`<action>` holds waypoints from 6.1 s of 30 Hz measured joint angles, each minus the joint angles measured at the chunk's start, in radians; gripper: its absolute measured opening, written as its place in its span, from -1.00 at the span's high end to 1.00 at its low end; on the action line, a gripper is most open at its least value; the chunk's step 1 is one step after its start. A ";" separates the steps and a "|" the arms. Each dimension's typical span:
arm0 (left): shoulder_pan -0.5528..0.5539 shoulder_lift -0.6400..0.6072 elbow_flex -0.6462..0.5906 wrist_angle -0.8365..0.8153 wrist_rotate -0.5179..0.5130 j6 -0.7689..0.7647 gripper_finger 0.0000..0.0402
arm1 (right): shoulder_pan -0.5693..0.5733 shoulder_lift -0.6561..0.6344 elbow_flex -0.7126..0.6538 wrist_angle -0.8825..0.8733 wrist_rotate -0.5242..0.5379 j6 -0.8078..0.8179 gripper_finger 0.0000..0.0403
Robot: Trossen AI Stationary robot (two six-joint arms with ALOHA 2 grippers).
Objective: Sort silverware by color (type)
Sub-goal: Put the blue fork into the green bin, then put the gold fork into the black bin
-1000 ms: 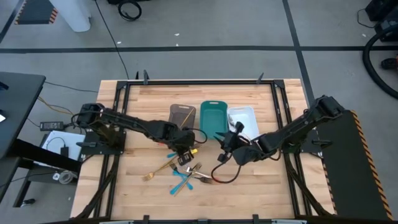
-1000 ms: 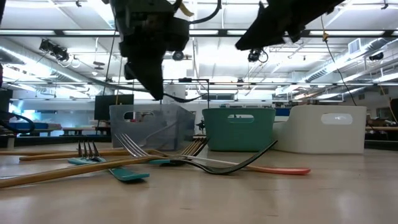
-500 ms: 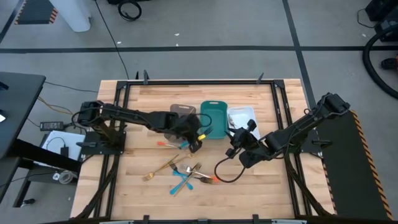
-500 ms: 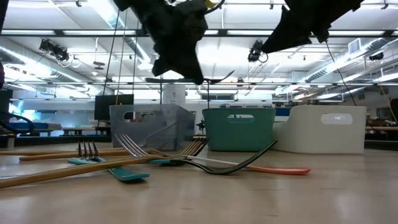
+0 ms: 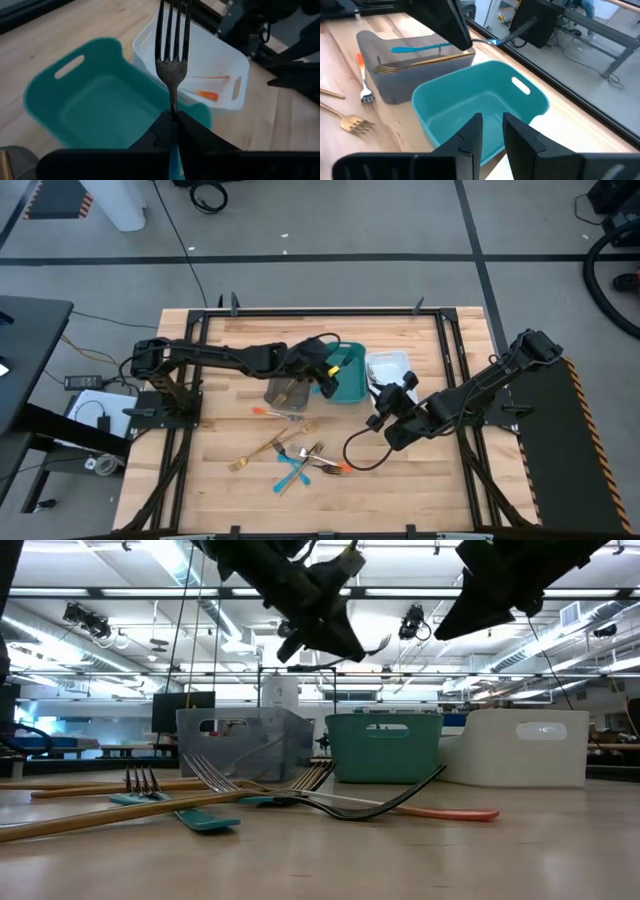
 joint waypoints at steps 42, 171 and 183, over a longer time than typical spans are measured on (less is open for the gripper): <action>0.046 0.264 0.062 0.226 -0.142 0.026 0.88 | -0.001 -0.016 0.000 -0.040 0.002 0.064 0.59; -0.406 -0.054 0.110 -0.874 -0.044 0.059 0.38 | 0.032 -0.006 0.001 0.076 0.075 -0.042 0.59; -0.523 -0.054 0.109 -1.005 -0.013 -0.130 0.38 | 0.032 -0.006 0.001 0.076 0.075 -0.042 0.59</action>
